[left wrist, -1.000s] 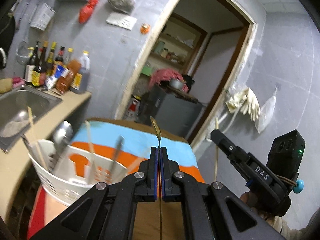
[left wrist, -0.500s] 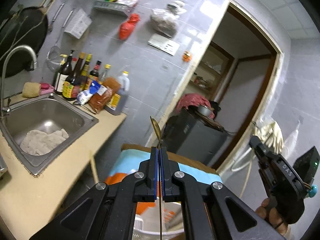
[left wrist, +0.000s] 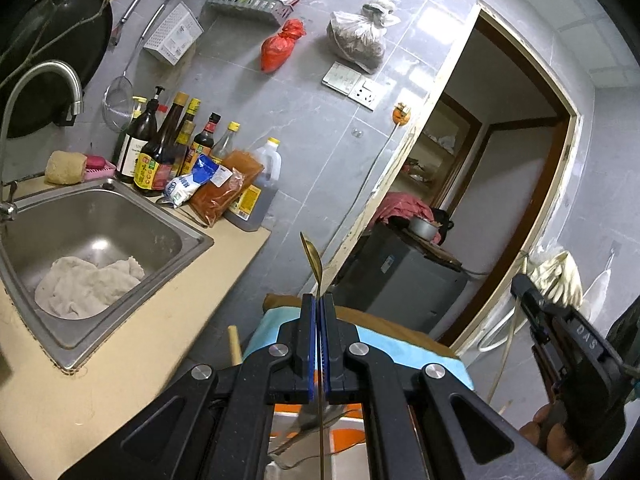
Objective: Organize utensils
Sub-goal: 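Lift the chopstick with the right gripper while the left carries the gold spoon to the basket, then open both grippers over the white basket to release the chopstick and spoon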
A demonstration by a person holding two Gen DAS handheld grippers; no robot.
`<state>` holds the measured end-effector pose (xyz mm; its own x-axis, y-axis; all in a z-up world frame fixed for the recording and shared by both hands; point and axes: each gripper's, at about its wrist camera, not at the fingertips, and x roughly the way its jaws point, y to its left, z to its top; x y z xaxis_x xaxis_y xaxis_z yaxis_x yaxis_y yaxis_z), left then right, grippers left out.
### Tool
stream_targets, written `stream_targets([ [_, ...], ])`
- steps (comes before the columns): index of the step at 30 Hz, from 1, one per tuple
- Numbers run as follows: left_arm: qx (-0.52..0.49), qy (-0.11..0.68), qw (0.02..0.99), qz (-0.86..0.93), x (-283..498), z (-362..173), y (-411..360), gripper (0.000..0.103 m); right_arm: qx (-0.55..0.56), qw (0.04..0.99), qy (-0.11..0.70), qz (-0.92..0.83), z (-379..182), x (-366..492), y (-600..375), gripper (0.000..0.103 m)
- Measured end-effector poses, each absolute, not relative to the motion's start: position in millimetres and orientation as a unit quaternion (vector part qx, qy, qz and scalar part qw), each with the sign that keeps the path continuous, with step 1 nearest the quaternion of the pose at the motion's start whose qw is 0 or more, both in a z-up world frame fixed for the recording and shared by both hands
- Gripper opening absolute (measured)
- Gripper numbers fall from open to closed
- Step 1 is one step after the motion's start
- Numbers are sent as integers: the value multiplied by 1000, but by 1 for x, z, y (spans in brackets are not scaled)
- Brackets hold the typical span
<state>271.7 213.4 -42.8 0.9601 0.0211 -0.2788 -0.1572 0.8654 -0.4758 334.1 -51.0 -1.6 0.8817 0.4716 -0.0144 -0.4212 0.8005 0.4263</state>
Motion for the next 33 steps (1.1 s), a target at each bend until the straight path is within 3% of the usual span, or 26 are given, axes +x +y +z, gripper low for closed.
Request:
stream_targets([
  [8,-242,139,959,48,270,-53,208,2,163,964,55,201,-11,328,-34,4],
  [28,-216,169,960,53,262,-58,200,3,165,961,79,205,-29,325,-37,5],
  [33,-220,200,954,44,263,-58,203,4,138,963,105,205,-27,322,-34,15],
])
